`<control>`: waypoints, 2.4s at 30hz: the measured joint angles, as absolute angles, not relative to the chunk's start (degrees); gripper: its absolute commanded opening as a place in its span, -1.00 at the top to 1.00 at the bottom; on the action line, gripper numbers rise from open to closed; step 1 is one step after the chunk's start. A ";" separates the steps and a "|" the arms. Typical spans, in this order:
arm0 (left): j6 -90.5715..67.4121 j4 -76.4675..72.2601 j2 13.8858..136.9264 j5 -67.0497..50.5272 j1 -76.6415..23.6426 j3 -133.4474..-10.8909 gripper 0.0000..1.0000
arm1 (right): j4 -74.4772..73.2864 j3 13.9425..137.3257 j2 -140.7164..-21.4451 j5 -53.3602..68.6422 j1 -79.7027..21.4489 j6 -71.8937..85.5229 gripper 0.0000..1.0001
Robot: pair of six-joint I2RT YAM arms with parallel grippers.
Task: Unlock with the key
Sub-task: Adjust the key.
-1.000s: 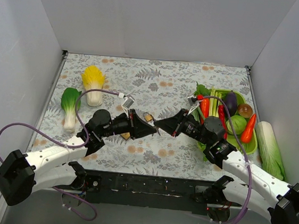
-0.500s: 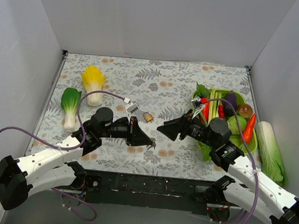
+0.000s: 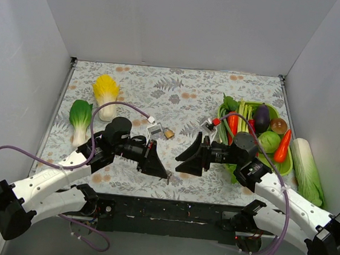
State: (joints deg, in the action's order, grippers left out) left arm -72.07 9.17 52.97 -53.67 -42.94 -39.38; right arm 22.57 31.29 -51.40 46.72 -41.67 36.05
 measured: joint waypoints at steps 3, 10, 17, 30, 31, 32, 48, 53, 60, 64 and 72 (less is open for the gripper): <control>-70.89 11.22 53.04 -54.19 -42.94 -39.90 1.00 | 24.95 31.29 -53.39 48.64 -43.09 37.12 -0.31; -68.93 13.67 53.23 -54.63 -42.94 -40.62 1.00 | 28.71 31.29 -56.34 49.76 -46.28 39.09 -0.16; -67.88 14.37 53.69 -54.68 -42.94 -41.06 1.00 | 30.28 31.29 -59.66 49.67 -48.60 40.27 -0.04; -67.11 15.20 53.76 -54.72 -42.94 -41.08 1.00 | 33.28 31.40 -61.28 49.60 -49.63 41.69 0.97; -66.96 15.18 53.71 -54.59 -42.94 -41.08 1.00 | 33.41 31.40 -61.36 49.63 -49.63 41.95 0.97; -66.89 15.27 53.67 -54.50 -42.94 -41.08 1.00 | 33.50 31.40 -61.52 49.65 -49.63 42.24 0.97; -70.57 10.96 47.00 -47.22 -42.96 -38.63 -0.04 | 35.09 30.39 -59.11 45.15 -49.63 43.38 0.97; -72.31 9.85 46.15 -46.85 -42.96 -35.75 0.27 | 34.98 29.56 -57.36 42.87 -49.63 43.38 0.97; -73.69 8.88 43.33 -45.04 -42.96 -34.46 0.56 | 34.92 29.17 -56.84 41.25 -49.52 43.38 0.97; -73.93 8.29 42.24 -43.77 -42.96 -34.44 0.64 | 34.92 29.15 -56.84 41.17 -49.52 43.38 0.97; -74.24 7.66 42.22 -42.78 -42.96 -34.33 0.73 | 34.92 29.15 -56.84 41.04 -49.52 43.46 0.97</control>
State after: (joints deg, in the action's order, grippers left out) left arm -74.24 7.66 42.22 -42.78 -42.96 -34.33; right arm 34.92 29.15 -56.84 41.04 -49.52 43.46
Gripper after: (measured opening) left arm 0.156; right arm 0.023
